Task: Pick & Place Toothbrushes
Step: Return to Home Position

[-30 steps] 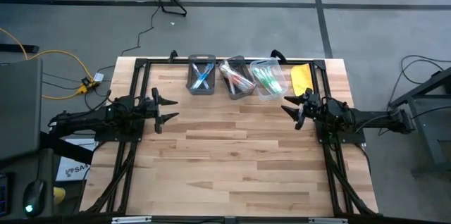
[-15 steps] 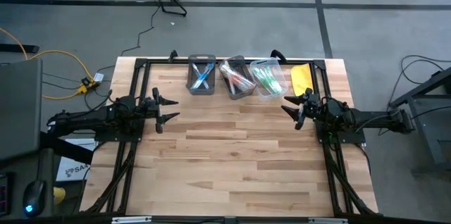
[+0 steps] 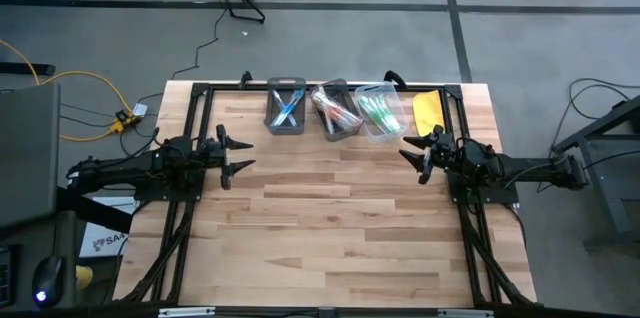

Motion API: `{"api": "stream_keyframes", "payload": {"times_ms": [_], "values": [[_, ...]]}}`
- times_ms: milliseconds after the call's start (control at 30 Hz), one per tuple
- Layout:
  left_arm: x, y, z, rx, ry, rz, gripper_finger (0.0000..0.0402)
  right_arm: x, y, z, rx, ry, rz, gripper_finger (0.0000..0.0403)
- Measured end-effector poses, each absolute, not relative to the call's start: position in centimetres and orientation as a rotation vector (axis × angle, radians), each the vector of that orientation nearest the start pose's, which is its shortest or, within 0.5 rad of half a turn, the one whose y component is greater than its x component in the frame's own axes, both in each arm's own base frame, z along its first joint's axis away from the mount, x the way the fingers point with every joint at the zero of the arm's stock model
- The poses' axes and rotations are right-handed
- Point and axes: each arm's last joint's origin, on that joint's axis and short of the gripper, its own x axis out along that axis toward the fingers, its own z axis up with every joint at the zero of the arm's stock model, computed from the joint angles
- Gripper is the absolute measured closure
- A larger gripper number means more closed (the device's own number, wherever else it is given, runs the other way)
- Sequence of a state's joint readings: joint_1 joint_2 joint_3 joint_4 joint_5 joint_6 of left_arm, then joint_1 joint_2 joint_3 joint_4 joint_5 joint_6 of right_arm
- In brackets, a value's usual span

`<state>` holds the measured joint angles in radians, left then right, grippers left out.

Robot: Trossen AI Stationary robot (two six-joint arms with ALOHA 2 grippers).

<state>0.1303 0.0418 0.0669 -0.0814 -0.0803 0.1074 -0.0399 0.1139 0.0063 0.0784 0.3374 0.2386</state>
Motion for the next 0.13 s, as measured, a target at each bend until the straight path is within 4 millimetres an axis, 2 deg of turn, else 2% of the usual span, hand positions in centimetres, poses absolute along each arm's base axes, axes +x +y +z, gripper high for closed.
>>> {"api": "stream_keyframes", "payload": {"times_ms": [133], "values": [[9.50,1.48,17.53,0.105,0.066,0.207,0.0196,10.23,-1.37,16.41,0.231,-0.016,-0.379,0.0184]]}}
